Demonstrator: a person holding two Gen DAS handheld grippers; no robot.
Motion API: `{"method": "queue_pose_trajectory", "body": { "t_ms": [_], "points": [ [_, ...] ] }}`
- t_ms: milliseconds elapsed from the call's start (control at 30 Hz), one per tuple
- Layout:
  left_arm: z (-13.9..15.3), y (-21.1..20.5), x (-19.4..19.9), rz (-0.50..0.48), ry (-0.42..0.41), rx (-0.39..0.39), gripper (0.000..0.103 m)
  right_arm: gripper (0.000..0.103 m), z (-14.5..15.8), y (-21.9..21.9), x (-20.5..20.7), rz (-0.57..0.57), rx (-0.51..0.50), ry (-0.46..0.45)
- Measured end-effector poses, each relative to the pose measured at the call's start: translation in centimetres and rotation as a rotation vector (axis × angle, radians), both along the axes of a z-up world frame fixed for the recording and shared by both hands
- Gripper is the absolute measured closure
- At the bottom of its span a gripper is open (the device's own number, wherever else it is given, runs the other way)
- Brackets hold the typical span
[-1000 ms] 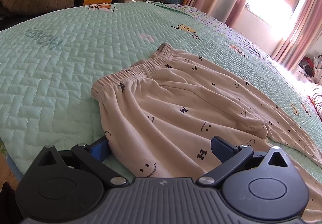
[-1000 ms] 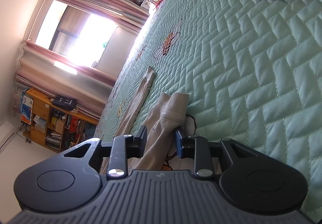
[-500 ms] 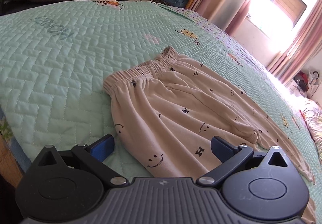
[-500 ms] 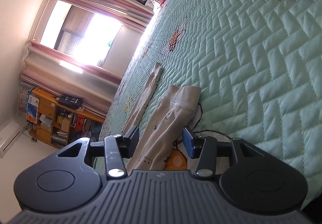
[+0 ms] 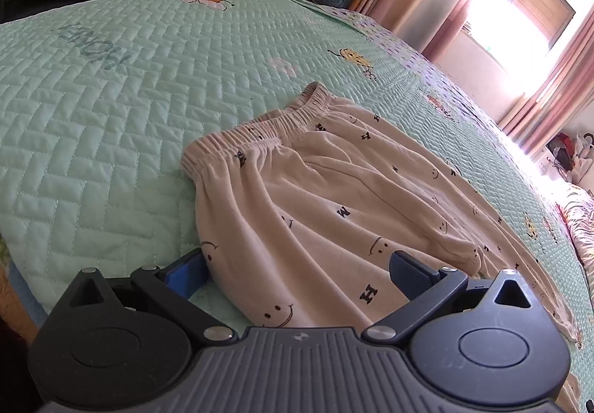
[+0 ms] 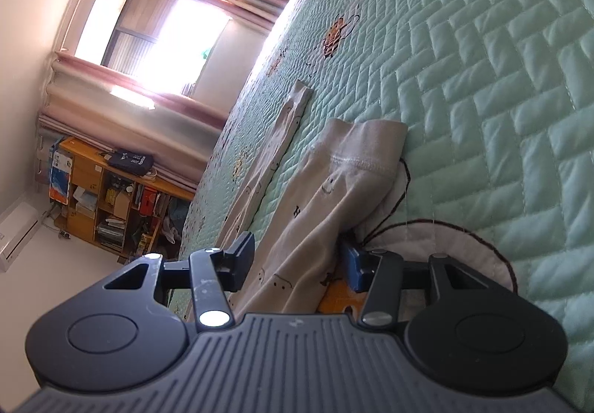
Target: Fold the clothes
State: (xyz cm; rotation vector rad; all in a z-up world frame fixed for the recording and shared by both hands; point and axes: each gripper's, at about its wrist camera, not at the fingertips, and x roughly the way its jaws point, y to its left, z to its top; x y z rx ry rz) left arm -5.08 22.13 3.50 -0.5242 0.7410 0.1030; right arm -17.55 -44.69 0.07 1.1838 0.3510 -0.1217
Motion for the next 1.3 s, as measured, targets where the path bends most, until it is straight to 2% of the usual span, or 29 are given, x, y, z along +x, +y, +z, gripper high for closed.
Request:
{"method": "queue_pose_trajectory", "body": {
  "t_ms": [100,167,233,267,300,333,367,400,467,567,633,667,733,867,933,1033,1100,1167,1200,1300],
  "points": [
    [0.0,0.0,0.3,-0.012,-0.021,-0.011,0.006,0.053,-0.1,0.0,-0.2,-0.011,-0.005,-0.008],
    [-0.1,0.0,0.5,-0.011,-0.027,-0.002,0.014,0.06,-0.1,0.0,-0.2,-0.011,-0.019,-0.001],
    [-0.1,0.2,0.6,-0.008,-0.033,-0.009,0.027,0.077,-0.2,0.1,-0.1,-0.013,-0.029,0.02],
    [-0.1,0.3,0.6,-0.005,-0.037,-0.019,0.04,0.083,-0.3,0.0,-0.2,-0.017,-0.024,0.028],
    [-0.1,0.5,0.6,-0.006,-0.038,-0.035,0.06,0.089,-0.4,-0.1,-0.3,-0.022,-0.019,0.034],
    [-0.1,0.8,0.6,-0.011,-0.037,-0.058,0.07,0.089,-0.4,-0.1,-0.4,-0.024,-0.015,0.029],
    [-0.2,1.1,0.5,-0.014,-0.037,-0.074,0.086,0.089,-0.4,-0.1,-0.6,-0.026,-0.011,0.024],
    [-0.3,1.2,0.4,-0.014,-0.041,-0.085,0.091,0.09,-0.3,-0.1,-0.7,-0.027,-0.008,0.019],
    [-0.5,1.5,0.1,-0.008,-0.056,-0.108,0.094,0.091,-0.2,0.0,-0.7,-0.023,-0.019,0.016],
    [-0.6,1.8,-0.3,-0.002,-0.082,-0.142,0.096,0.093,0.2,0.3,-0.8,-0.016,-0.046,0.015],
    [-0.7,1.8,0.0,-0.016,-0.073,-0.146,0.096,0.093,0.4,0.3,-0.7,-0.011,-0.056,0.016],
    [-0.9,1.7,0.3,-0.027,-0.05,-0.148,0.094,0.089,0.4,0.3,-0.7,-0.007,-0.049,0.024],
    [-1.4,1.8,0.7,-0.019,-0.011,-0.173,0.09,0.083,0.0,0.0,-0.6,-0.005,-0.012,0.044],
    [-1.9,2.2,0.8,-0.013,-0.034,-0.245,0.074,0.071,0.2,0.3,-0.8,0.01,-0.014,0.026],
    [-1.9,2.3,1.1,0.002,-0.031,-0.257,0.074,0.066,0.4,0.6,-1.0,0.021,-0.03,0.024],
    [-1.7,2.5,1.4,0.025,-0.033,-0.262,0.079,0.065,0.5,0.6,-1.1,0.028,-0.035,0.019],
    [-1.7,2.9,1.4,0.043,-0.037,-0.269,0.076,0.065,0.5,0.4,-1.1,0.027,-0.028,0.018],
    [-2.0,4.0,1.3,0.09,-0.037,-0.313,0.066,0.065,0.4,0.3,-1.0,0.027,-0.024,0.018],
    [-2.4,4.8,1.4,0.113,-0.039,-0.367,0.062,0.065,0.4,0.2,-1.0,0.026,-0.021,0.017],
    [-3.8,6.9,1.7,0.175,-0.039,-0.533,0.061,0.065,0.4,0.1,-1.0,0.026,-0.014,0.016]
  ]
}}
